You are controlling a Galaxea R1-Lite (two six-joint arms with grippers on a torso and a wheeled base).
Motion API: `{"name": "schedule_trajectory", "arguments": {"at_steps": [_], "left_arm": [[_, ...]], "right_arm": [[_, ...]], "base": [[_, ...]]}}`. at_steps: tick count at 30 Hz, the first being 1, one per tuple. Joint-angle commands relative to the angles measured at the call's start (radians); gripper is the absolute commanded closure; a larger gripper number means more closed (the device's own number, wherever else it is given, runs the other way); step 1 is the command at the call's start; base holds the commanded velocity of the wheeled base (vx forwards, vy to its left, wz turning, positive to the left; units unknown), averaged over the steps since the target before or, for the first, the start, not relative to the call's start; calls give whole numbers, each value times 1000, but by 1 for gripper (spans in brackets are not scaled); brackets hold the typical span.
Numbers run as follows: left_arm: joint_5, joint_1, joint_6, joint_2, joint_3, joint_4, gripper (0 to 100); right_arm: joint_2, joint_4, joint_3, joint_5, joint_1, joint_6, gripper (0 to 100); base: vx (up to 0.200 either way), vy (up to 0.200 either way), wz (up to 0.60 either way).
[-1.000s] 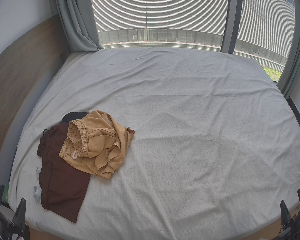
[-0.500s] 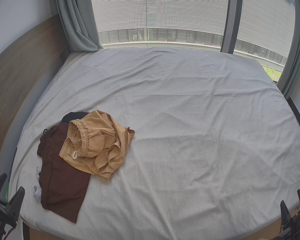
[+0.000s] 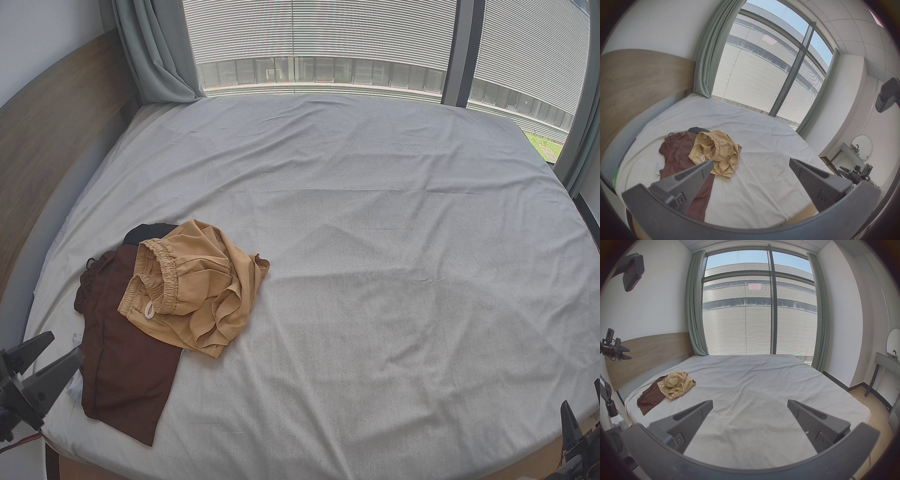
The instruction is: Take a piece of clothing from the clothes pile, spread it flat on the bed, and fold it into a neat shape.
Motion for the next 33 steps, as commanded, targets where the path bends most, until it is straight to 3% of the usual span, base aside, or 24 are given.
{"name": "schedule_trajectory", "arguments": {"at_steps": [1,8,16,23,33], "left_arm": [[-29,4,-20,138,-6,-45,0],[-51,7,-46,334,0,-217,0],[-80,36,-46,452,-6,-326,0],[-180,139,-44,517,0,-331,0],[-250,174,-46,615,-63,-340,0]], "right_arm": [[-9,0,16,1,0,1,0],[-7,0,16,1,0,1,0],[-9,0,16,1,0,1,0],[-9,0,16,0,0,1,0],[-7,0,16,0,0,1,0]], "base": [[0,0,0],[0,0,0],[0,0,0],[0,0,0],[0,0,0]]}}
